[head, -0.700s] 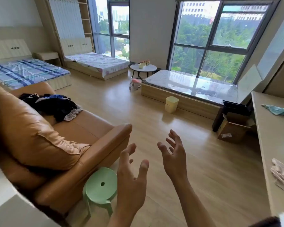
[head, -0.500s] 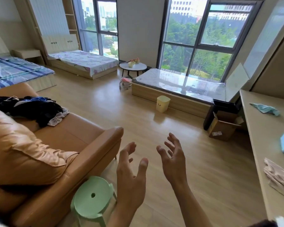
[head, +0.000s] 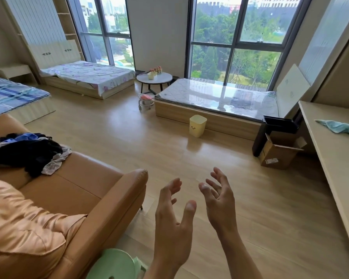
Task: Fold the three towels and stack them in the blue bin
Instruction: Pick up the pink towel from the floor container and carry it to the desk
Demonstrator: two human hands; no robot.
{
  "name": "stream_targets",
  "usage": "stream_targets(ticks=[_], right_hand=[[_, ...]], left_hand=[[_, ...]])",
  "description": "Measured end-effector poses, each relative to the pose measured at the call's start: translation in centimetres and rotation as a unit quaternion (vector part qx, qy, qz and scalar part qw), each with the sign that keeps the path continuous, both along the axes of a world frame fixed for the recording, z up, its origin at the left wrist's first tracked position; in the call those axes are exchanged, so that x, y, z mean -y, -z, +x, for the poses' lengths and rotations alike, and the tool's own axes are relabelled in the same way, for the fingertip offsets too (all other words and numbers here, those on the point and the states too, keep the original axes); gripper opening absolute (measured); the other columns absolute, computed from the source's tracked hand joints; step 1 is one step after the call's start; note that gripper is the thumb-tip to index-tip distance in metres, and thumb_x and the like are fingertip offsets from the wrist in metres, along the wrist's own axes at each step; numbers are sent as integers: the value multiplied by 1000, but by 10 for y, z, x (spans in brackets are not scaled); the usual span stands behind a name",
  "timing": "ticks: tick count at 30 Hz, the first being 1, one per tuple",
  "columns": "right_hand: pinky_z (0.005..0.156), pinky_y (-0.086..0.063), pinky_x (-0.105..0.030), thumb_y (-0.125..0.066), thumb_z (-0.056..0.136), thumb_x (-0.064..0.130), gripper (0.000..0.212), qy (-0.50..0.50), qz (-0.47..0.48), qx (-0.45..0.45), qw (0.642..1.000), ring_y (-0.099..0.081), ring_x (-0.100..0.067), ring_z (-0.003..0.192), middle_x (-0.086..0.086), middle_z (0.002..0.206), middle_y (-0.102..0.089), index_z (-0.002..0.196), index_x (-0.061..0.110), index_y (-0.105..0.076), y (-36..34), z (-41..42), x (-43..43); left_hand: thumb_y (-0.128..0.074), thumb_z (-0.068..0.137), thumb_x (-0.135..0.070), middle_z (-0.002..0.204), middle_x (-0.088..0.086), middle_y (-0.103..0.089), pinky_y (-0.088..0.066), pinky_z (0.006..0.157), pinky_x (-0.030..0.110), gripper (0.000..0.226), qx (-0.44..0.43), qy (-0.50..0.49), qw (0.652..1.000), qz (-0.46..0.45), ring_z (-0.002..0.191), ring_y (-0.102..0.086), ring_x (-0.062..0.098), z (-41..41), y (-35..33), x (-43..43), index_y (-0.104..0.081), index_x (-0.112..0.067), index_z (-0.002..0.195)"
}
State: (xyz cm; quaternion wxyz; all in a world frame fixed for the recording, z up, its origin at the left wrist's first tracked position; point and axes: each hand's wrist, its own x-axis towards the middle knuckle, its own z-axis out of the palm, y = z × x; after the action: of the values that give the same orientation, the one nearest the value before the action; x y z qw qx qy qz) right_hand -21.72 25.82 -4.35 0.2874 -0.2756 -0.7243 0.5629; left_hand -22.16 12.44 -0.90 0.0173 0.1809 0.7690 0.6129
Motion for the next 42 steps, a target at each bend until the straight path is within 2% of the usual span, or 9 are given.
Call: stream_targets(ticks=[7,13,18,22,25,29,31,37,42], right_hand=[[106,-50,-40,-66,93,26,60,-26,-7,6,1000,-58,-11,123,7,147,-51,148,28,-42,21,-83,-76],[100,-50,-33,-67,93,28,57,-75,11,10,997,-59,-8,121,7,145,-53,145,27,-44,18,-148,-157],[103,-51,-39,-66,93,28,56,-94,17,6,995,-59,-12,122,4,145,-53,146,24,-45,7,-208,-215],[100,-52,-36,-66,93,27,56,-105,6,0,994,-59,-10,120,5,144,-54,145,24,-45,9,-250,-245],[92,-50,-27,-66,94,26,57,-105,3,11,994,-60,-12,120,2,144,-54,146,22,-45,16,-288,-265],[102,-53,-39,-66,93,26,55,-113,4,19,993,-60,-9,118,5,141,-55,144,26,-46,23,-348,-287],[102,-52,-40,-66,93,26,55,-121,11,27,992,-61,-9,117,4,142,-56,144,26,-46,24,-388,-299],[100,-53,-36,-65,94,25,53,-136,29,34,990,-62,-11,116,1,140,-58,144,24,-47,14,-510,-338],[87,-50,-20,-66,94,27,53,-130,16,35,991,-63,-12,116,-1,137,-60,143,22,-48,20,-597,-361]], left_hand=[[-56,90,-44,132,-32,-50,-38,103,19,42,8,-25,1000,-10,124,-48,-8,-80,14,-73,-41,-52,128],[-56,90,-45,127,-34,-51,-40,100,23,41,-6,-73,997,-6,121,-49,-8,-151,2,-139,-42,-52,128],[-54,85,-47,131,-26,-54,-43,104,29,48,-4,-109,994,8,122,-52,-3,-206,-6,-191,-42,-46,132],[-54,85,-45,131,-24,-56,-45,107,35,49,6,-124,992,17,123,-53,-1,-253,-2,-219,-44,-42,133],[-54,84,-44,130,-22,-57,-46,108,36,50,13,-130,991,23,122,-54,0,-293,3,-240,-46,-38,133],[-54,85,-41,131,-17,-58,-46,108,37,50,20,-132,990,39,123,-54,1,-356,12,-264,-47,-34,134],[-53,85,-42,132,-15,-57,-46,108,39,52,27,-135,990,42,123,-54,3,-396,16,-277,-46,-33,135],[-54,86,-40,132,-13,-58,-47,107,35,48,38,-126,990,50,122,-55,3,-518,13,-318,-47,-32,133],[-58,96,-27,131,-13,-58,-48,105,33,40,39,-102,994,26,121,-55,1,-606,17,-343,-48,-30,134]])
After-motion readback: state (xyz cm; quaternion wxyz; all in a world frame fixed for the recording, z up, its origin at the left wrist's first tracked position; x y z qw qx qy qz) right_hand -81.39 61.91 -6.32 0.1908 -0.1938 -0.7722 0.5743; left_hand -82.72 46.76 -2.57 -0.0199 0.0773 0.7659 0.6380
